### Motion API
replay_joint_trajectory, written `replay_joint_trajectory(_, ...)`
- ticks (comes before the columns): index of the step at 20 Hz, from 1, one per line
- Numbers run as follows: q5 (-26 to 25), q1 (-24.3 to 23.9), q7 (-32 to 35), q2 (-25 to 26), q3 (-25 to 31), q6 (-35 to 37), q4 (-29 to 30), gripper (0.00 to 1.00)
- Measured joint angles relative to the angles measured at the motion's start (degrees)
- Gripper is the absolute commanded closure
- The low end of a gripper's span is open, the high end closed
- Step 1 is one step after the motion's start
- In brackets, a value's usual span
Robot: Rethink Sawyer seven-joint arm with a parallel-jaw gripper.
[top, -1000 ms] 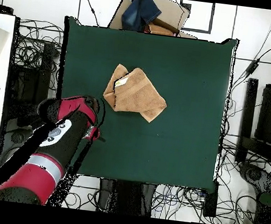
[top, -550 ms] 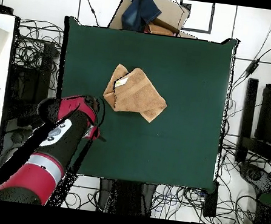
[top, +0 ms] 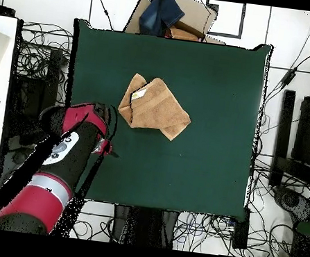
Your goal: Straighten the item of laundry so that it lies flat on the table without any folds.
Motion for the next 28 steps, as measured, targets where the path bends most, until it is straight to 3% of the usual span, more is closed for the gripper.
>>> replay_joint_trajectory(15, -0.04, -0.80, 0.00, 2.81, -1.52, 13.72, -11.44, 0.00)
replay_joint_trajectory(22, -0.06, -2.82, 0.00, 7.38, -1.53, 14.28, -19.26, 0.00)
replay_joint_trajectory(28, -0.05, -3.61, 0.00, 10.57, -1.53, 14.28, -22.56, 0.00)
